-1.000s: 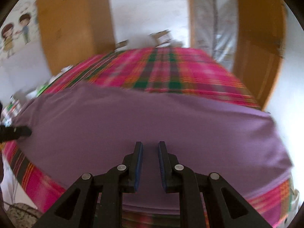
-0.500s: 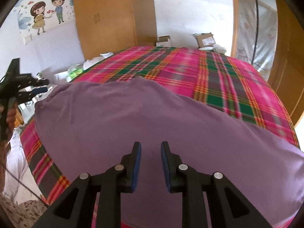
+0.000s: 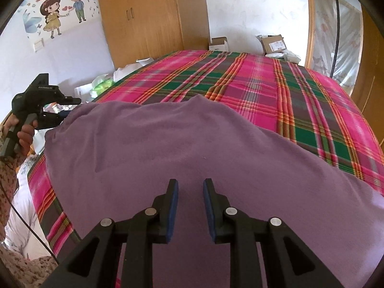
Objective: Fold clothes
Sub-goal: 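Grasp the garment waistband corner with the left gripper and lift it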
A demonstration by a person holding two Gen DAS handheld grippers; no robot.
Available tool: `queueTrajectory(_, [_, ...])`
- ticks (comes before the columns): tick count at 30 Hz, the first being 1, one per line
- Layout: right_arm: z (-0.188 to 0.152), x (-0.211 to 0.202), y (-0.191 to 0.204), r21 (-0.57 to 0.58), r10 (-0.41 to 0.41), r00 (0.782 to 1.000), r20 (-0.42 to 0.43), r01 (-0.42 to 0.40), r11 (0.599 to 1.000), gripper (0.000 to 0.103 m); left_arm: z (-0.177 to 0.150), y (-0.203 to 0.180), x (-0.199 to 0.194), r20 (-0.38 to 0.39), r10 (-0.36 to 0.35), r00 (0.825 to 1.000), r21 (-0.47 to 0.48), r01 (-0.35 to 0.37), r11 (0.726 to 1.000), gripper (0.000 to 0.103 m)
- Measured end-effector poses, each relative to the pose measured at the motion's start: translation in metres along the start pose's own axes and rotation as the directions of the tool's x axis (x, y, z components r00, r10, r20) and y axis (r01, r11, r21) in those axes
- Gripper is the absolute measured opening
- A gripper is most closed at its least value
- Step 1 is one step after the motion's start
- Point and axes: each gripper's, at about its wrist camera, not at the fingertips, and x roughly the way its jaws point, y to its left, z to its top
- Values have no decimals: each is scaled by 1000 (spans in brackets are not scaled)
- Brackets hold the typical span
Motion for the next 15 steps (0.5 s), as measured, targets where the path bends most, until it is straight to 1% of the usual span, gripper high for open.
queueTrajectory(2, [1,3,1,3,5,1000,-3,-5,1000,23,4,4,7,-46,-41,998,-22,40,999,32])
queueTrajectory(4, [2,5,0,9,10,1000,-6,-10,1000,23,5,6,15,-93,-60,994,-43,56,997,32])
queueTrajectory(6, [3,7,0,18,15,1000,-10,-15,1000,23,6,4,22,-117,-77,990,-47,72,996,32])
queueTrajectory(7, [3,7,0,23,17,1000,-9,-16,1000,23,6,4,23,-117,-84,990,-53,78,996,32])
queueTrajectory(14, [5,9,1,35,19,1000,-15,-18,999,23,4,10,18,-53,-119,991,-115,112,987,32])
queueTrajectory(15, [5,9,1,35,19,1000,-15,-19,999,23,4,11,18,-44,-124,991,-124,117,985,25])
